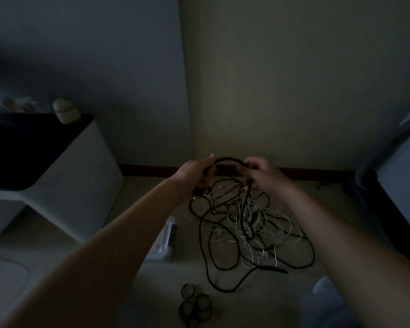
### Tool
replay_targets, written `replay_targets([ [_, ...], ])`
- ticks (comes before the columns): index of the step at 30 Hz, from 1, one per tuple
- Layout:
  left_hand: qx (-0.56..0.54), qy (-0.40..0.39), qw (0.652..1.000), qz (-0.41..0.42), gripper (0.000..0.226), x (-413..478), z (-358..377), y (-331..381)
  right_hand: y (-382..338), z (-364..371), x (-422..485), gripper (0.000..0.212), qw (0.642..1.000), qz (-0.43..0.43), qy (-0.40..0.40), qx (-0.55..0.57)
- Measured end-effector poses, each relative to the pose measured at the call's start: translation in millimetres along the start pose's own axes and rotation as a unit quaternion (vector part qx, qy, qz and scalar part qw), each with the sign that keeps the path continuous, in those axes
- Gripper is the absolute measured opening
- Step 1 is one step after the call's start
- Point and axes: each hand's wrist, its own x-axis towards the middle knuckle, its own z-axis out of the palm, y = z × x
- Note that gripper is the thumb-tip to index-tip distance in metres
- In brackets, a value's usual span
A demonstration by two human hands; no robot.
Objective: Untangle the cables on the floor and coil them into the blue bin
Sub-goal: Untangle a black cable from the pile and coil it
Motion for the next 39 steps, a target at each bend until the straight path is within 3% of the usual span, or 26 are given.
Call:
replay_targets([
  [2,-0.078,-0.041,0.996,-0.007,0.045,-16,-1,12,-20,-3,-6,0.01,0.993,0.012,-0.011,0.114],
  [5,-0.161,-0.131,0.978,-0.007,0.034,-34,-3,20,-36,-7,-13,0.008,0.983,-0.025,0.01,0.183],
  [8,-0.203,-0.206,0.957,-0.024,0.026,-42,3,15,-35,-3,-15,0.002,0.986,-0.051,0.054,0.147],
  [11,-0.23,-0.219,0.947,-0.046,0.033,-41,12,8,-20,10,-15,0.01,0.993,-0.023,0.076,0.089],
  [14,-0.244,-0.188,0.95,-0.047,0.037,-34,17,3,-7,28,-8,0.022,0.997,0.023,0.061,0.035],
  [17,-0.285,-0.117,0.951,-0.009,0.031,-27,10,6,-15,44,-2,0.023,1.0,0.004,0.029,-0.007],
  [19,-0.299,-0.073,0.951,0.023,0.03,-22,-2,11,-19,50,-1,0.032,0.998,-0.006,-0.03,-0.06],
  [22,-0.338,-0.004,0.94,0.039,0.028,-15,-23,20,-14,57,-9,0.056,0.977,0.05,-0.171,-0.118],
  [24,-0.345,0.033,0.937,0.052,0.028,-11,-35,24,-9,64,-14,0.04,0.961,0.028,-0.213,-0.171],
  [26,-0.336,0.067,0.938,0.05,0.03,-7,-44,26,-6,67,-16,0.027,0.959,-0.013,-0.196,-0.203],
  [29,-0.321,0.1,0.941,0.037,0.032,-3,-52,22,-5,63,-19,0.035,0.94,-0.051,-0.211,-0.264],
  [33,-0.28,0.103,0.954,0.038,0.033,-1,-45,14,-13,55,-26,0.029,0.902,-0.077,-0.259,-0.336],
  [39,-0.166,0.094,0.98,0.056,0.033,-2,-22,1,-27,57,-34,0.028,0.906,-0.109,-0.255,-0.321],
])
